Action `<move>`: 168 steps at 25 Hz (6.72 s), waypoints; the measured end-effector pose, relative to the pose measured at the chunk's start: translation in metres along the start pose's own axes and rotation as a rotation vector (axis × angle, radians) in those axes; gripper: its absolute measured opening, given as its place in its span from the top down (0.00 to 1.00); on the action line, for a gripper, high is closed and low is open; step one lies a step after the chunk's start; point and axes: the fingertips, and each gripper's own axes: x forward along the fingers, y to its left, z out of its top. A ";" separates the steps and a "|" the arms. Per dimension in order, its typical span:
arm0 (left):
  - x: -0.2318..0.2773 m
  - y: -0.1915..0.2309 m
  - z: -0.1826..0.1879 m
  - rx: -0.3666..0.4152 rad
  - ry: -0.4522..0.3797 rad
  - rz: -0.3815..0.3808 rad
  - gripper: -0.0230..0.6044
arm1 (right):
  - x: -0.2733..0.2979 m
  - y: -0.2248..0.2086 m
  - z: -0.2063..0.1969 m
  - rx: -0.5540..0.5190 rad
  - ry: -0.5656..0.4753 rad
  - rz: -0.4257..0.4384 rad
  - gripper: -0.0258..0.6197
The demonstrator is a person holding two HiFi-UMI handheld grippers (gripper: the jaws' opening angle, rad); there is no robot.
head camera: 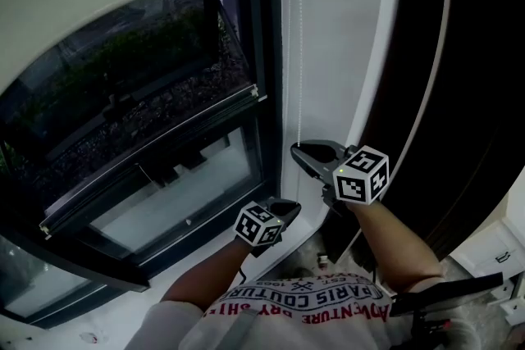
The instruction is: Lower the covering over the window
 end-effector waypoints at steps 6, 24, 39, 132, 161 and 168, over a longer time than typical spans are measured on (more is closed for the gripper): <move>0.017 -0.002 -0.051 -0.144 0.067 -0.033 0.95 | 0.002 -0.001 -0.056 0.044 0.062 -0.004 0.93; 0.004 -0.004 -0.040 -0.110 -0.029 -0.035 0.83 | -0.003 -0.008 -0.083 0.076 0.043 -0.030 0.93; -0.100 -0.017 0.159 0.093 -0.364 -0.026 0.82 | -0.002 0.000 -0.085 0.075 0.044 -0.009 0.93; -0.052 -0.007 0.111 0.117 -0.206 0.011 0.94 | -0.020 0.027 0.061 -0.022 -0.070 0.094 0.76; -0.019 0.004 0.016 0.141 -0.029 0.043 0.94 | -0.001 0.018 0.010 0.017 -0.061 0.046 0.93; -0.009 0.011 -0.022 0.123 0.027 0.053 0.94 | 0.002 0.022 -0.029 0.065 -0.031 0.036 0.93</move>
